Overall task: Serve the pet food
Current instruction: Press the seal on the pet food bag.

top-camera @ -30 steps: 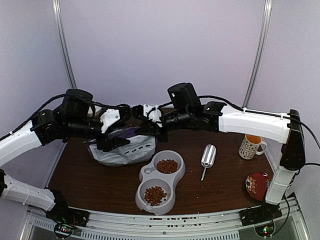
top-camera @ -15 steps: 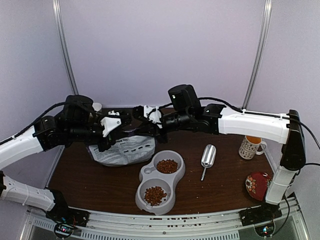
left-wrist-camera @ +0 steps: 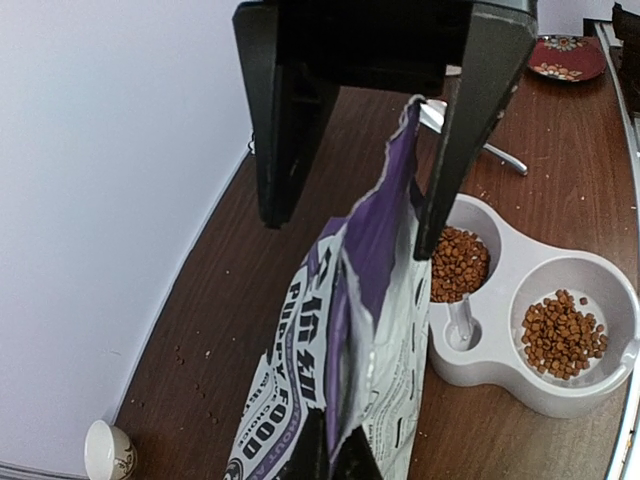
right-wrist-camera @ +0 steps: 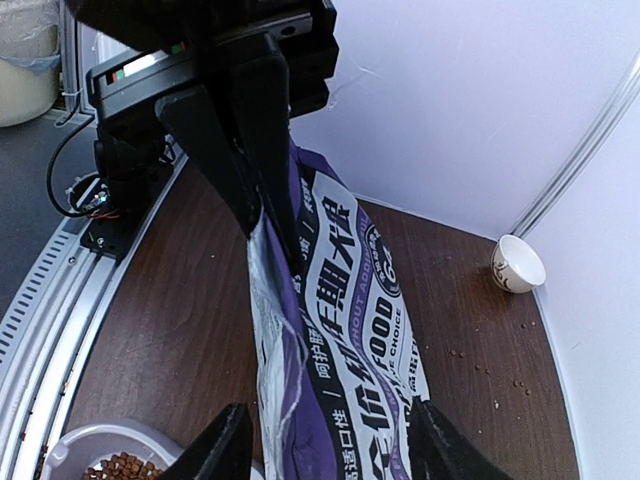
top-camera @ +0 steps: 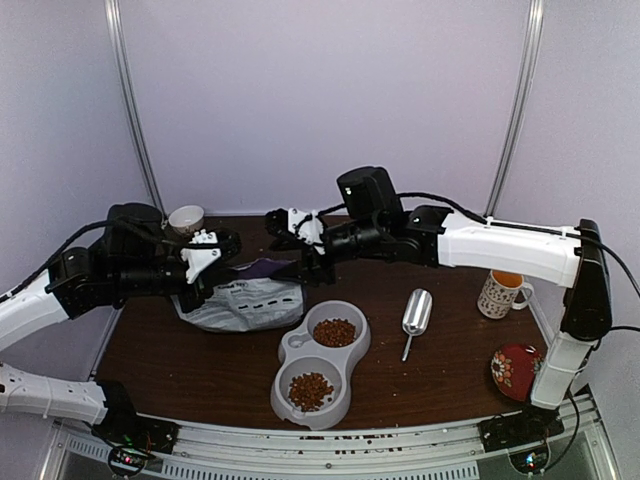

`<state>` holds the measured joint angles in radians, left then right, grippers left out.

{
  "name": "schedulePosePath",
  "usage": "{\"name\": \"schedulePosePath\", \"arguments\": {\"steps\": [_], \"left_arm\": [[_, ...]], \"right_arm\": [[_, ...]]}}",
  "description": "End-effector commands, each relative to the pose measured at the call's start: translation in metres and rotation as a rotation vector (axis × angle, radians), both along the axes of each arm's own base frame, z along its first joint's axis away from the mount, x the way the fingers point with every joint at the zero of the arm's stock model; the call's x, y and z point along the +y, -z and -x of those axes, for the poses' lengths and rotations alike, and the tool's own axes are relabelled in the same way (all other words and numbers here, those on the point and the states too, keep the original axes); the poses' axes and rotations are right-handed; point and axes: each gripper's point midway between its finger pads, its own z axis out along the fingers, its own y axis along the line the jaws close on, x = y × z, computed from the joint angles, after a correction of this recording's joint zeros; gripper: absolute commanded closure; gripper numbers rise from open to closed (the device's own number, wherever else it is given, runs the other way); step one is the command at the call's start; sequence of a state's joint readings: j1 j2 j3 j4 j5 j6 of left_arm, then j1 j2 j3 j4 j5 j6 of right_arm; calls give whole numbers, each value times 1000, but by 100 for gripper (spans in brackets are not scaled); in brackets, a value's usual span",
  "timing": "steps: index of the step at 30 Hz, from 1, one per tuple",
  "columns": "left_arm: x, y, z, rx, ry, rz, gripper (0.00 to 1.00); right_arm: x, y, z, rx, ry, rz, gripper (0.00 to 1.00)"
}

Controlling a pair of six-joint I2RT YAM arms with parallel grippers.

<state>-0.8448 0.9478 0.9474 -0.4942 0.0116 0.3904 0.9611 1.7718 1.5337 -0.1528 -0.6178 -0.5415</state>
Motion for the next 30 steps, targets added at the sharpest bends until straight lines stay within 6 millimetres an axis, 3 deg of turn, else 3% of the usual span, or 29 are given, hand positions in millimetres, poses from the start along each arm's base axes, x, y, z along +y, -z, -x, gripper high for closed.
{"name": "schedulePosePath", "arguments": {"steps": [1, 6, 12, 15, 17, 20, 22, 27, 30], "left_arm": [[11, 9, -3, 17, -54, -6, 100], [5, 3, -3, 21, -35, 25, 100], [4, 0, 0, 23, -27, 45, 100], [4, -2, 1, 20, -25, 55, 98], [5, -2, 0, 20, -31, 51, 90], [11, 1, 0, 25, -52, 24, 68], [18, 4, 0, 21, -73, -4, 62], [30, 7, 4, 9, -91, -22, 62], [36, 9, 4, -18, -106, -39, 71]], "right_arm": [[12, -23, 6, -47, 4, -21, 44], [23, -18, 8, -56, 4, 17, 50], [28, -7, 8, -71, 9, 71, 68], [27, 1, 6, -79, 18, 97, 87], [26, 3, 4, -89, 28, 110, 100], [24, 4, 3, -96, 32, 118, 100], [23, 3, 4, -98, 29, 118, 100], [22, 2, 5, -102, 23, 116, 100], [22, 1, 6, -103, 19, 116, 100]]}}
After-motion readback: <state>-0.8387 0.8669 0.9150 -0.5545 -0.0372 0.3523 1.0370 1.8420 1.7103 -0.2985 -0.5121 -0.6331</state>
